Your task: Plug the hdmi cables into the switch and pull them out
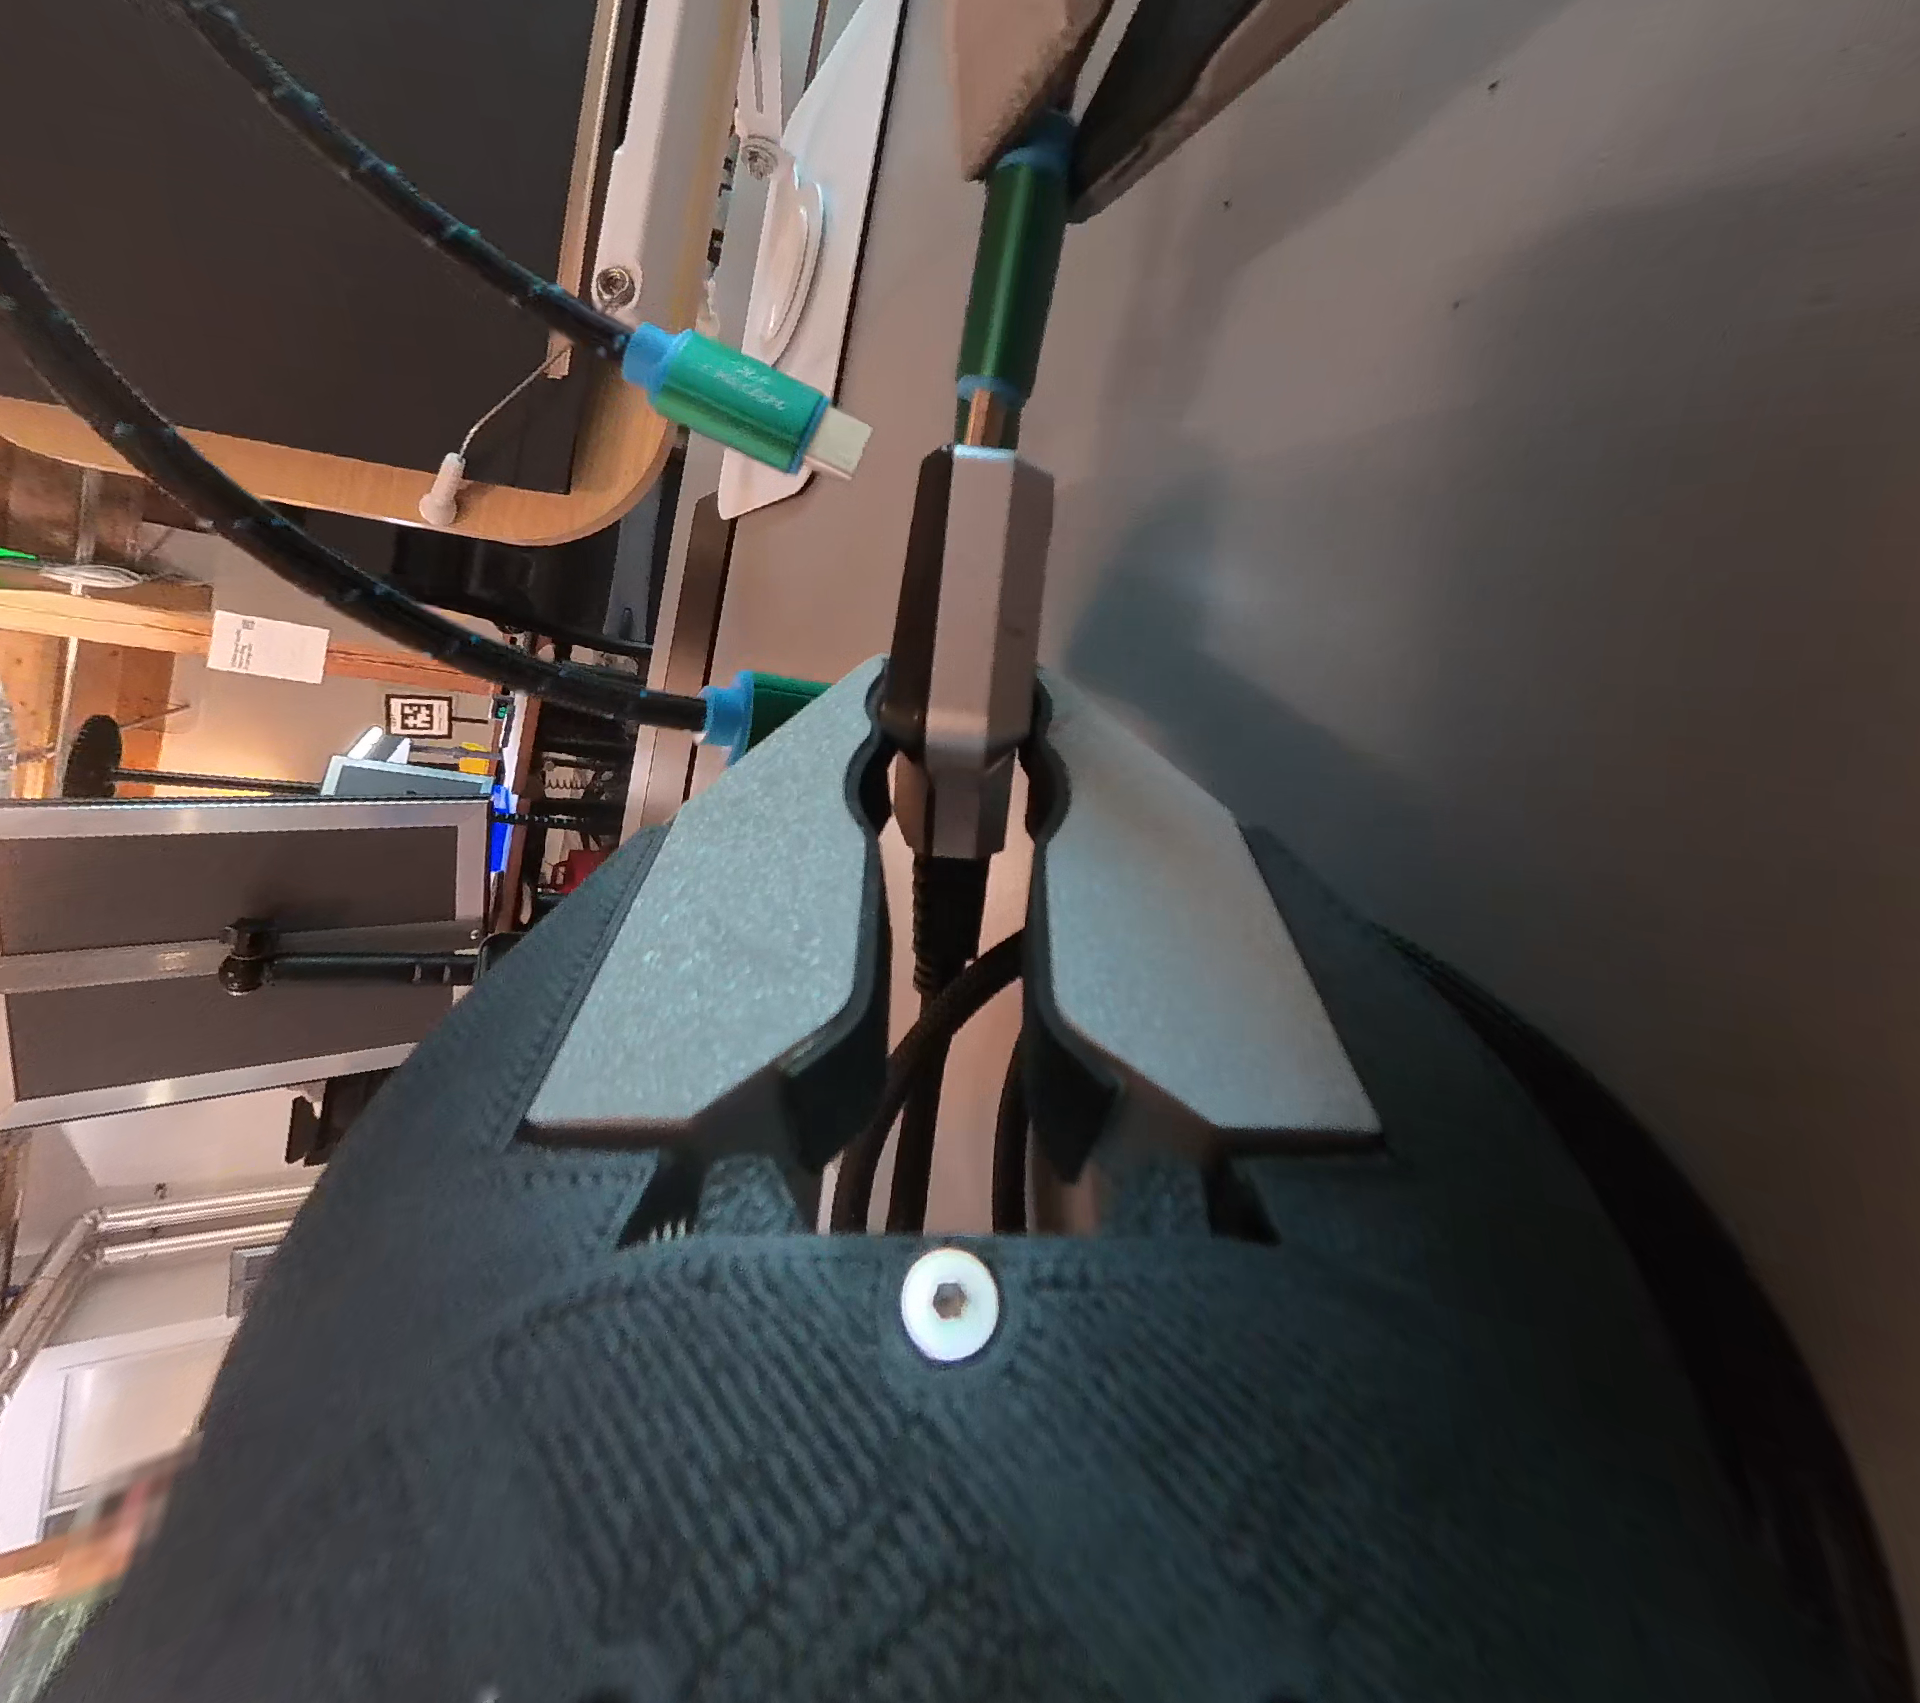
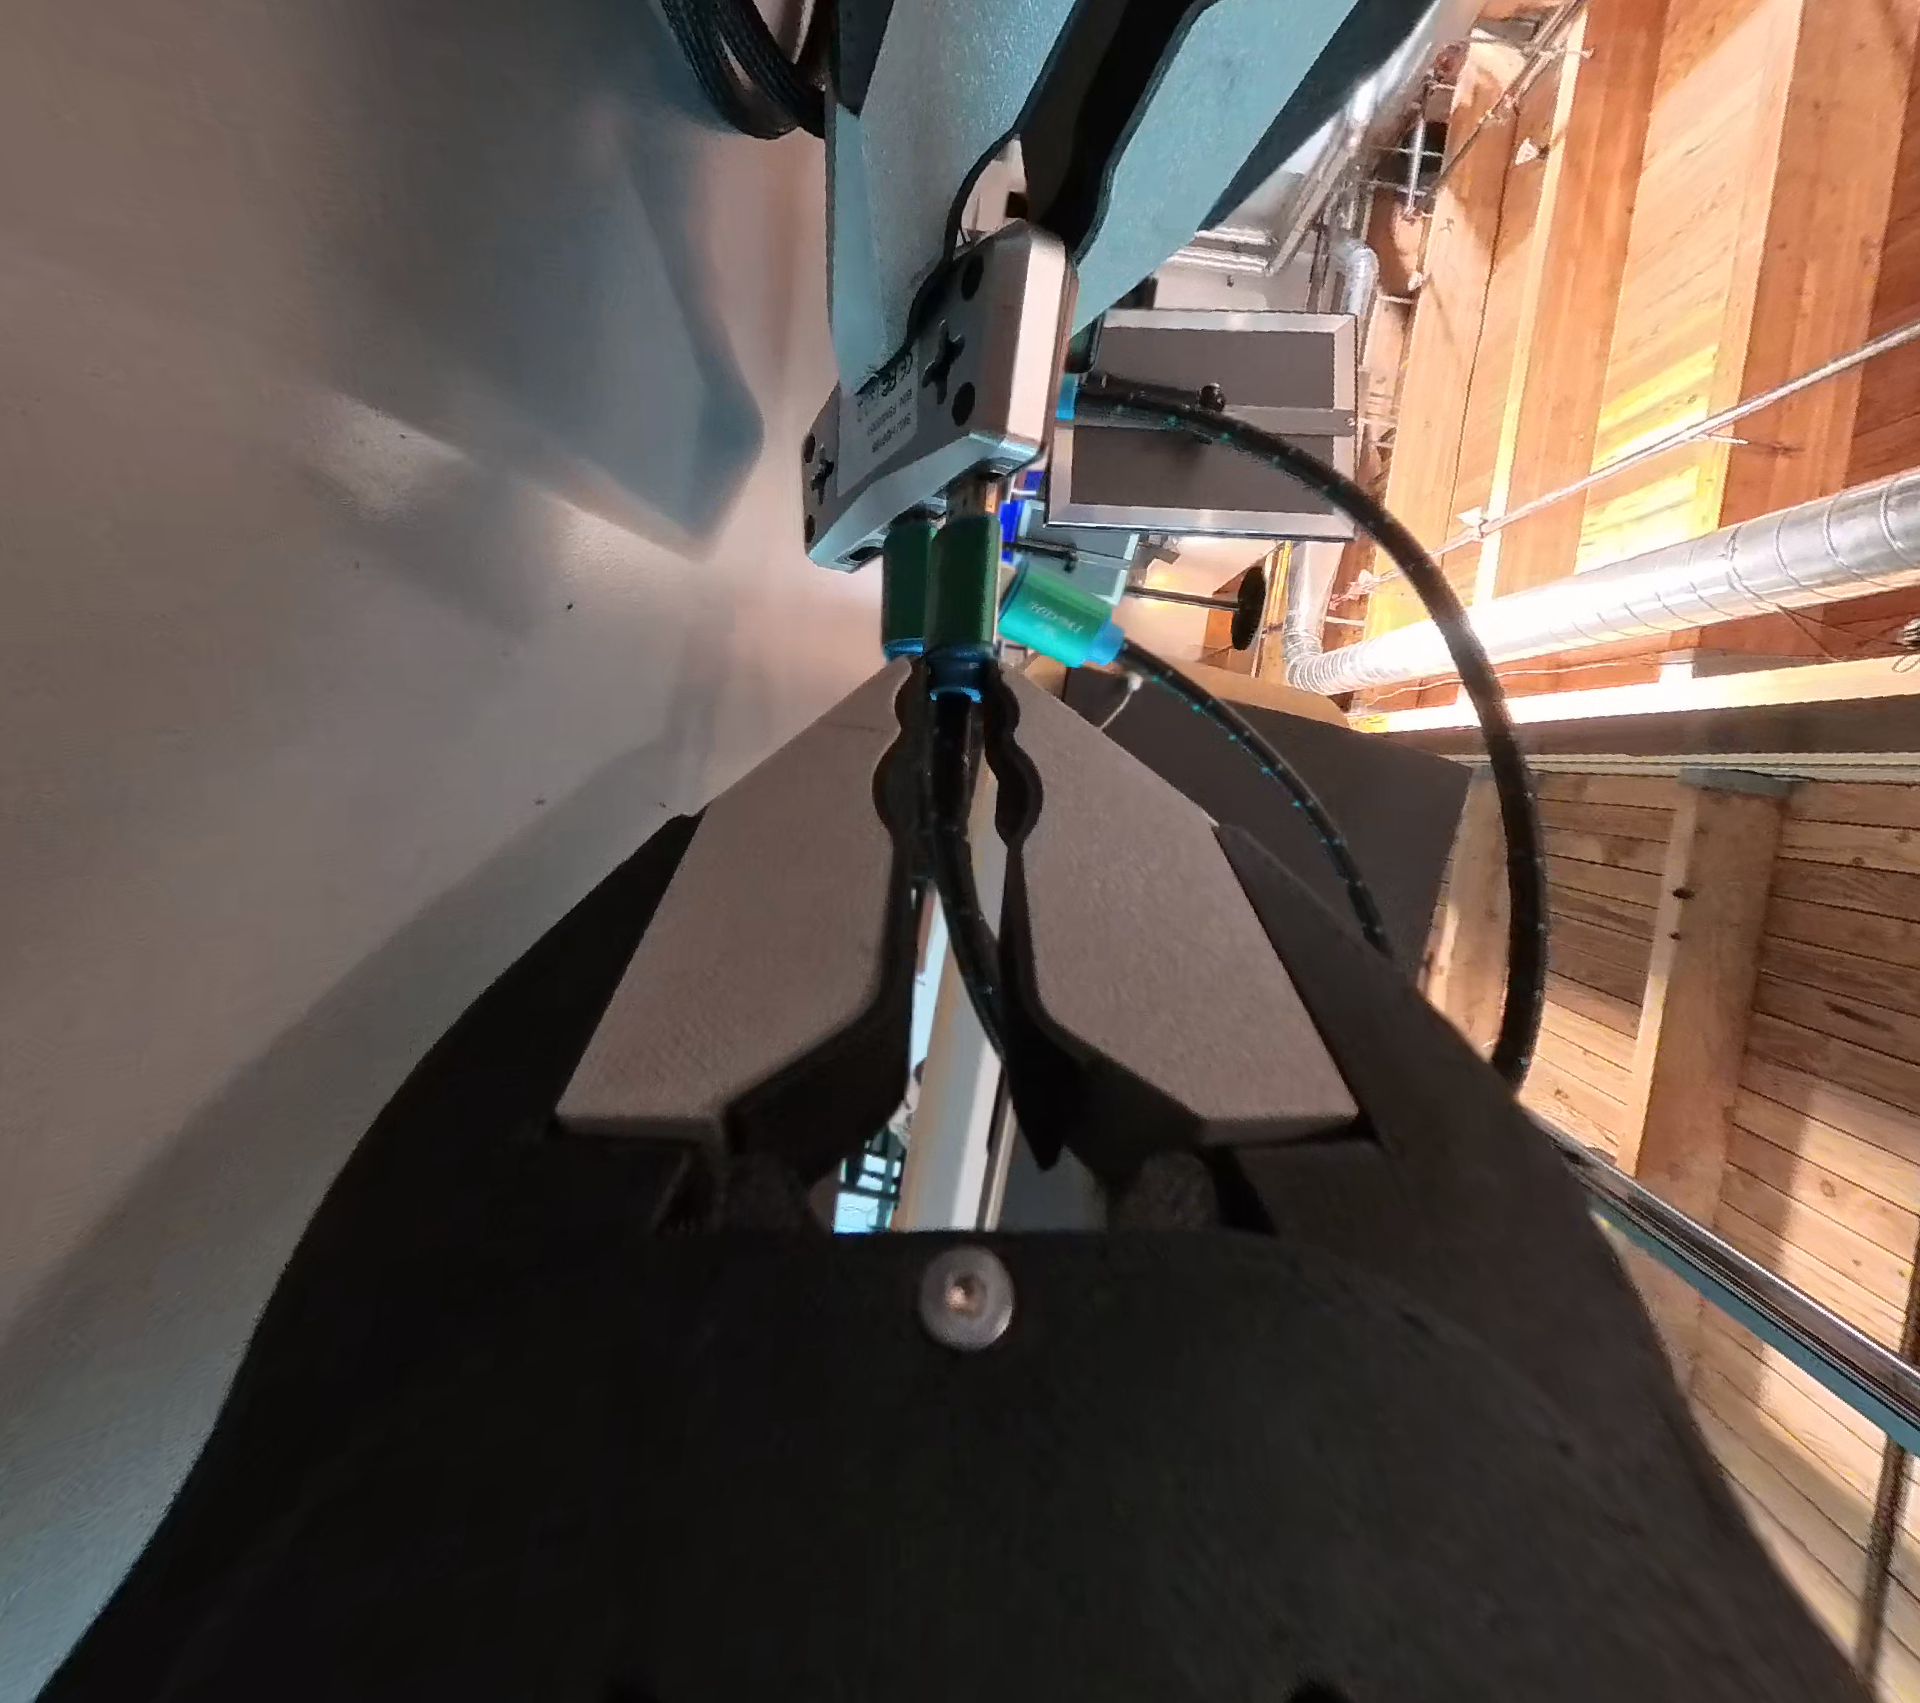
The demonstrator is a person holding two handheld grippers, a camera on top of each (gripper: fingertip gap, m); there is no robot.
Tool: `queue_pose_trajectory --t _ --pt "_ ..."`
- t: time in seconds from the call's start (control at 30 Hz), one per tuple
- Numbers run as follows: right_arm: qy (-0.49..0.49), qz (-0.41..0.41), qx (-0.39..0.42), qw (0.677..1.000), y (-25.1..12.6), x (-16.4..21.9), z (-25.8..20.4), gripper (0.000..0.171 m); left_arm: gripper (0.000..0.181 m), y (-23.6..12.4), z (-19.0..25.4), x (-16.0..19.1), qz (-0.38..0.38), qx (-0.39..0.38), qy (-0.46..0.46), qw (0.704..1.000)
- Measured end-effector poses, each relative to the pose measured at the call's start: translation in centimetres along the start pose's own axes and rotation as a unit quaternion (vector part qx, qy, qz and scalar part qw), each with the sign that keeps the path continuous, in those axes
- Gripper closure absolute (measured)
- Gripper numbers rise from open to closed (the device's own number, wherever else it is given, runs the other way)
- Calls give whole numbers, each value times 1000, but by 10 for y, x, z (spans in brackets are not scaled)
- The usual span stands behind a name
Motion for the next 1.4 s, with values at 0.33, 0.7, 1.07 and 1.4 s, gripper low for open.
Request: queue_pose_trajectory --t 0.33,0.7,1.07,1.4 --pt "-34 7 22 999 -4 -4 3 164 161 -3 3 -1 9 12 0 1000" --pt "-31 34 24 999 -7 -6 4 164 161 -7 6 -3 23 27 6 999" --pt "-3 39 22 999 -9 -6 6 164 161 -7 3 -6 13 -1 24 1000" --pt "-70 19 44 996 -7 -8 5 164 161 -7 6 -5 6 13 14 1000"
Point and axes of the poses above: each gripper's, where its closed fingertips meet, y out along the fingers, x out of its underside, z = x × y across the jaws, the point moved 1 cm from there along -y, back along the fingers, and after that the axes turned 13 degrees about -y, right-handed, at the moved point
